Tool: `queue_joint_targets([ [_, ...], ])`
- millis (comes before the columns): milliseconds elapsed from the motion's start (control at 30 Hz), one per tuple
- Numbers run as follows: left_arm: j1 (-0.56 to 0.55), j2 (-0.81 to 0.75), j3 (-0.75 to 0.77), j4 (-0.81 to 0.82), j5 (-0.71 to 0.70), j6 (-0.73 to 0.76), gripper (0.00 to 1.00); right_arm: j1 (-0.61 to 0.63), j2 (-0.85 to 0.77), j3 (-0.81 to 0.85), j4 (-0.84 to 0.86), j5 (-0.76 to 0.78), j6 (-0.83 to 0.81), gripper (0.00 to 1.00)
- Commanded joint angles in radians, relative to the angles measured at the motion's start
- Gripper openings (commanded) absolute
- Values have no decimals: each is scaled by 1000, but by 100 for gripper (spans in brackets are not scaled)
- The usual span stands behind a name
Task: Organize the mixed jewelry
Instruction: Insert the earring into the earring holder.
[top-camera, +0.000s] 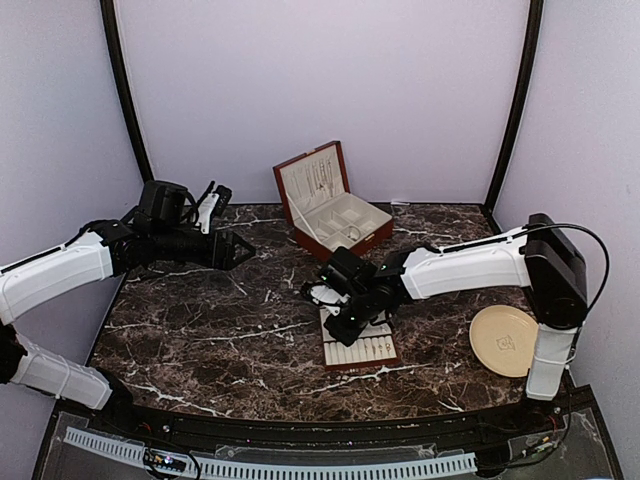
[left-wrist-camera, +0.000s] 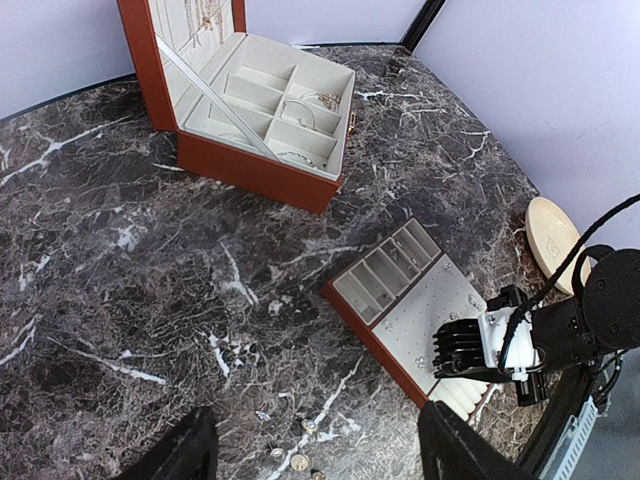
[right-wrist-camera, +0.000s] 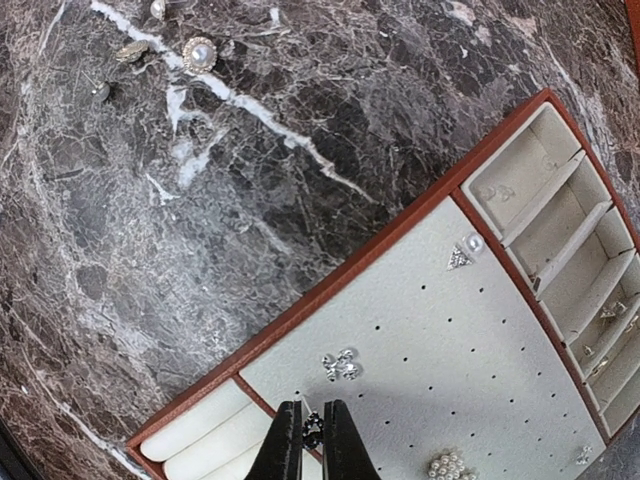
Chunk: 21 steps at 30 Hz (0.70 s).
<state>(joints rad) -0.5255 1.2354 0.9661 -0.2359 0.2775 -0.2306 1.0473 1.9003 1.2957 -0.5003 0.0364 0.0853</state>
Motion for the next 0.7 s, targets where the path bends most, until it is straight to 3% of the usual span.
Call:
queue_joint_targets([
  [0,9,-29,-9,-3,14,-6,71,6,16,16,25,18,-6,7],
  [667,11,-30,-8,-5,16,-6,71,6,7,14,-1,-16,-13,7],
])
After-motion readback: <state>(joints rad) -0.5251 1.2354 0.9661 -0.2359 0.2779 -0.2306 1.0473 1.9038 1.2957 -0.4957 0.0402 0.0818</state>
